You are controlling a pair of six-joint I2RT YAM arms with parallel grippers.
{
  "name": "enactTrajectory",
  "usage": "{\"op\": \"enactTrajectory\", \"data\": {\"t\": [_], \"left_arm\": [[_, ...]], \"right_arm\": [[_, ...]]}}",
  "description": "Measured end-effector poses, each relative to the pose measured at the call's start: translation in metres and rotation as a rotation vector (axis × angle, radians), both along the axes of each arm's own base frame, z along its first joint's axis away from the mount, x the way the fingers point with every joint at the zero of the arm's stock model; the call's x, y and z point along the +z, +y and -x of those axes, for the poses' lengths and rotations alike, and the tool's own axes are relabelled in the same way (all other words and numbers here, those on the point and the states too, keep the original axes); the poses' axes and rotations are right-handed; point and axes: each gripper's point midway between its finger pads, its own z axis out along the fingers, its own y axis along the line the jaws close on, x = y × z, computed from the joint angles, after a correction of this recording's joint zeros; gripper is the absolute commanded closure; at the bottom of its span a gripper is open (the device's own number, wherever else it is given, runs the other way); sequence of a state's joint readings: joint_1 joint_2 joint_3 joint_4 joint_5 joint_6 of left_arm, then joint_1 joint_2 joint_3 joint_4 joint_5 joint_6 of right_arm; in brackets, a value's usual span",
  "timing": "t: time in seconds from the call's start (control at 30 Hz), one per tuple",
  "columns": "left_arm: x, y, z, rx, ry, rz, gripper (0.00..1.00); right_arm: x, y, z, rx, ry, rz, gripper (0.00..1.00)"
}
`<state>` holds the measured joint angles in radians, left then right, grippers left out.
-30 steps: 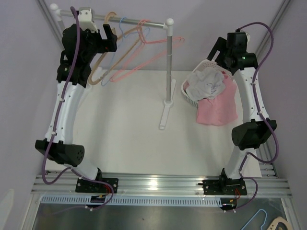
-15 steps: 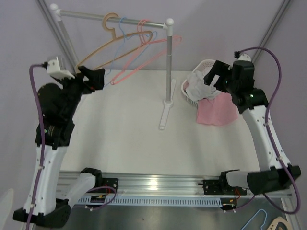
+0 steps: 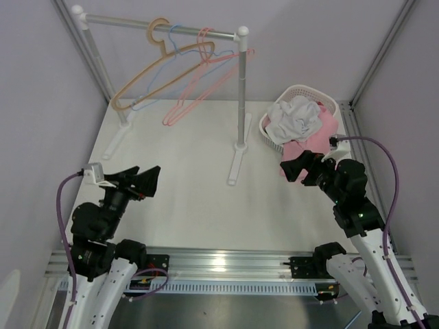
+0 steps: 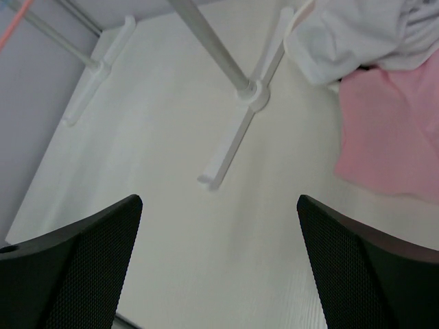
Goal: Remove the t-shirt from the hanger
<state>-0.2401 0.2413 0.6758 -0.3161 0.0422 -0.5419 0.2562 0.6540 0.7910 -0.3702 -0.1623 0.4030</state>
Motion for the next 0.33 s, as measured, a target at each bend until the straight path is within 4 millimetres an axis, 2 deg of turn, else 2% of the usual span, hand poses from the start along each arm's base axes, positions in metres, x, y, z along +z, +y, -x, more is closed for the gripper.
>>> {"op": "enactTrajectory", "data": {"t": [0.07,0.17,0.33], "left_arm": [[-0.021,-0.001,0.003,-0.009,0.019,-0.003,0.00],[-0.042,-0.004,0.002,-0.023,0.066,-0.017,0.01],[-0.048,-0.005,0.002,-0.032,0.085,-0.025,0.00]], "right_arm": [[-0.015,0.006,0.005,0.028,0.034,0.013,0.01],[-0.019,0.011,0.009,0.055,0.039,0.029,0.00],[-0.014,0.013,0.013,0.072,0.010,0.041,0.00]]}}
